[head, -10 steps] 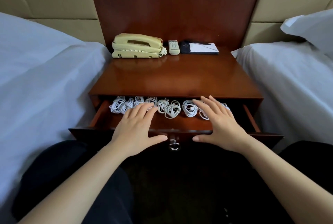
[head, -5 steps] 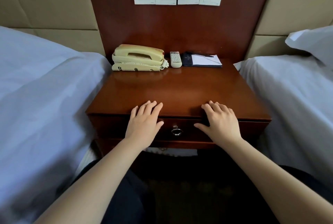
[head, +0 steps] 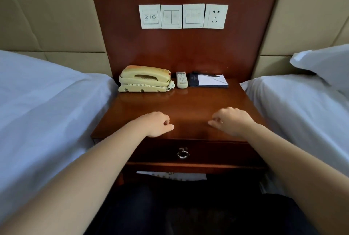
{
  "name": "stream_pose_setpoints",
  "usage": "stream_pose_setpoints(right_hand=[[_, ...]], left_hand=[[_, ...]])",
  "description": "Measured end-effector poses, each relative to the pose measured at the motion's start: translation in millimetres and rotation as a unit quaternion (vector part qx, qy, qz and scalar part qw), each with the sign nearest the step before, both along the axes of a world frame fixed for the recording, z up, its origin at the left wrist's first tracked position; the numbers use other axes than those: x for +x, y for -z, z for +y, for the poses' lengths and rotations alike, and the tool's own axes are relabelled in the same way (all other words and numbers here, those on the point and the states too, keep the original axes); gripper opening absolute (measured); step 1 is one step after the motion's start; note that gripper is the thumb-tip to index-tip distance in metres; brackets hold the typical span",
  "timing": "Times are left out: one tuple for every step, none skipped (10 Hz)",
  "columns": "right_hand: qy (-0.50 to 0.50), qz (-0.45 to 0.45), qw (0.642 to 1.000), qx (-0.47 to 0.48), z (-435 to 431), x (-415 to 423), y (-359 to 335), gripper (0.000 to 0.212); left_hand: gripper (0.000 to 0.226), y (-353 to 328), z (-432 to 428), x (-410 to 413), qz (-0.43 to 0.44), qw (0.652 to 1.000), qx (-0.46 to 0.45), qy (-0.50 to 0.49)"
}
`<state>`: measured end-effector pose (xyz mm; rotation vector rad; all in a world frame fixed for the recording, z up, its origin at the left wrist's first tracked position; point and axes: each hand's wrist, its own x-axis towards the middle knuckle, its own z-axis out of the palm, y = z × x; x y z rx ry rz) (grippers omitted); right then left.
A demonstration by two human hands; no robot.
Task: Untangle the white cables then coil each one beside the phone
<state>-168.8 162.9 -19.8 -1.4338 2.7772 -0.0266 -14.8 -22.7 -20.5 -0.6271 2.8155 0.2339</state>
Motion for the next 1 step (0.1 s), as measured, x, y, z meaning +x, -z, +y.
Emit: stream_pose_setpoints(right_hand=[[0.025, -0.074, 0.996, 0.040, -21.9, -22.4, -15.4, 0.035]], left_hand=[[0.041, -27.9, -16.0, -26.3, -0.079, 0.996, 0.033, 0.009]])
